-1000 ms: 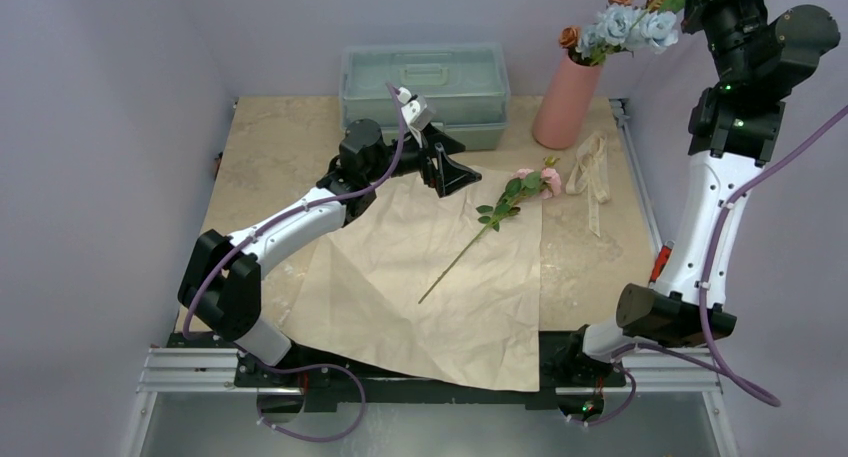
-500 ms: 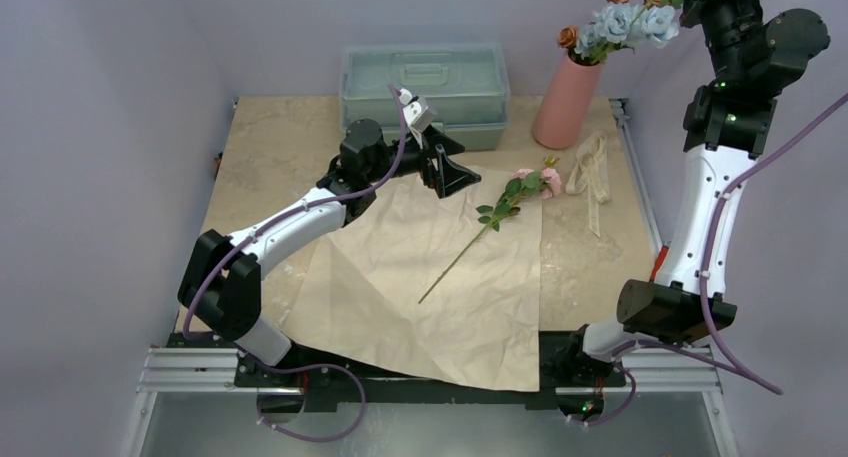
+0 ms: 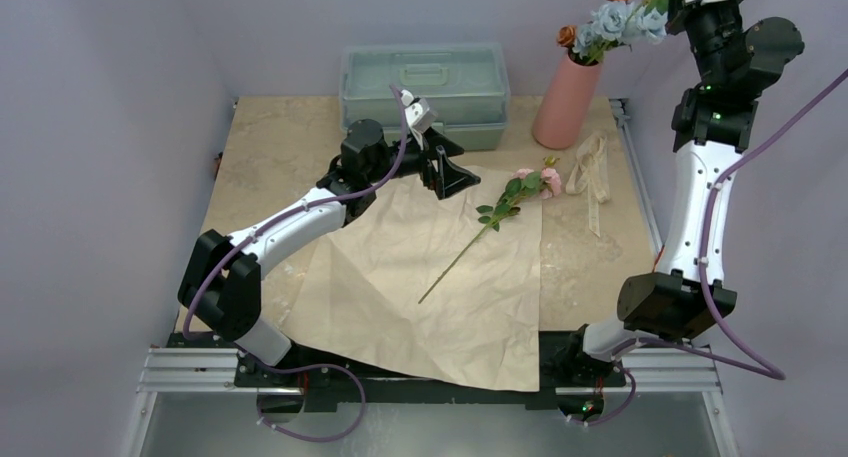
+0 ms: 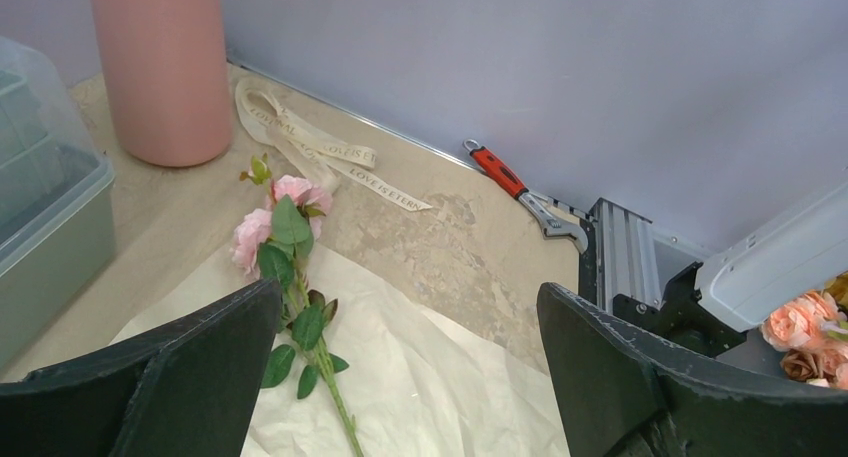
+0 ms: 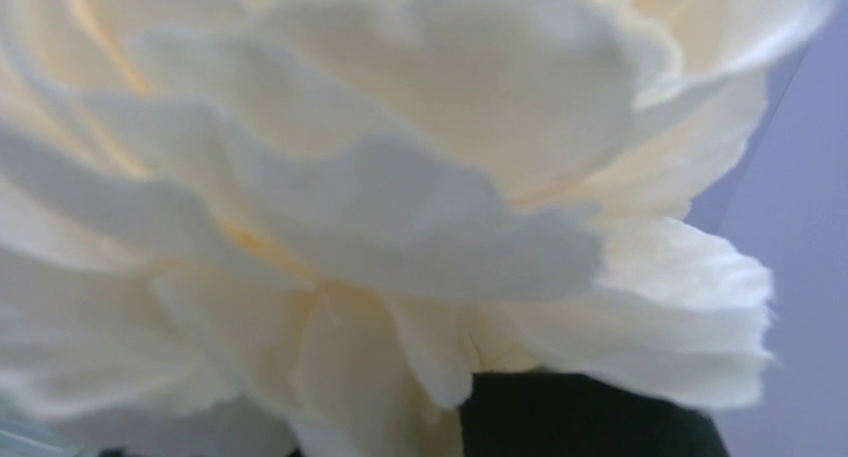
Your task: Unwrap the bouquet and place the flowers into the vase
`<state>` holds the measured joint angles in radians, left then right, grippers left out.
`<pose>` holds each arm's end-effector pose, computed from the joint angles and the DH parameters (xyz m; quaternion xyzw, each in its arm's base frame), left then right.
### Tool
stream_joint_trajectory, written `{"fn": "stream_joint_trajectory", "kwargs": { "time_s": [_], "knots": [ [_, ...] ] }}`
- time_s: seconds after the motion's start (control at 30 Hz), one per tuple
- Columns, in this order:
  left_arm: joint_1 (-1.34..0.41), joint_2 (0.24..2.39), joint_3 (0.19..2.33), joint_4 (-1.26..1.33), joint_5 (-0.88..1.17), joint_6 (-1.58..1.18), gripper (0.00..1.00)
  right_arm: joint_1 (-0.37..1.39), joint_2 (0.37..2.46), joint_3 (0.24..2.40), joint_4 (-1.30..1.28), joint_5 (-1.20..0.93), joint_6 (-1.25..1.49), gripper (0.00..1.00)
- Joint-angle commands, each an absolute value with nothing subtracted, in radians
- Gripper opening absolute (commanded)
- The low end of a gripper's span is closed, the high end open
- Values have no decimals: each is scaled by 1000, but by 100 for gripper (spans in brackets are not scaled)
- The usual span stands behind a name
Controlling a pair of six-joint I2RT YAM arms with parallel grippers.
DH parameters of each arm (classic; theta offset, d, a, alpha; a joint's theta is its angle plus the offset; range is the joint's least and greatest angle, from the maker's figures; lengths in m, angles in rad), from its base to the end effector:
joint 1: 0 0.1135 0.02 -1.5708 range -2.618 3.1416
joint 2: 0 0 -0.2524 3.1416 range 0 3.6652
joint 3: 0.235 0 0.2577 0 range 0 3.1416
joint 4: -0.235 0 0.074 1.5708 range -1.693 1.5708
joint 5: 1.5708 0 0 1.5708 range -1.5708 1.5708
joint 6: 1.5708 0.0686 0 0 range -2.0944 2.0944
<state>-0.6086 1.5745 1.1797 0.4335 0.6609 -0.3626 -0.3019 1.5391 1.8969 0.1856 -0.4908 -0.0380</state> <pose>0.3069 -0.2652 0.3299 0.3125 0.6221 -0.5171 0.4979 0.3351 -0.0705 0.5793 -0.1470 0.5004 -0.0252 0.8529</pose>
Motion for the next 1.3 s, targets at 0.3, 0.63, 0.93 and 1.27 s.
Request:
{"fn": "stream_joint_trajectory", "kwargs": {
  "time_s": [0.3,0.63,0.93,1.27],
  "knots": [
    [-606,1601,1206,449,668,-344,100,-290,1597,1882,202,-542,-65,0],
    [-604,1601,1200,431,660,-337,100,-284,1635,1802,200,-547,-79,0],
    [-603,1615,1211,428,659,-335,100,-262,1672,1797,231,-531,-59,0],
    [-597,1616,1211,408,658,-325,100,-254,1738,1810,223,-512,-60,0]
  ]
}}
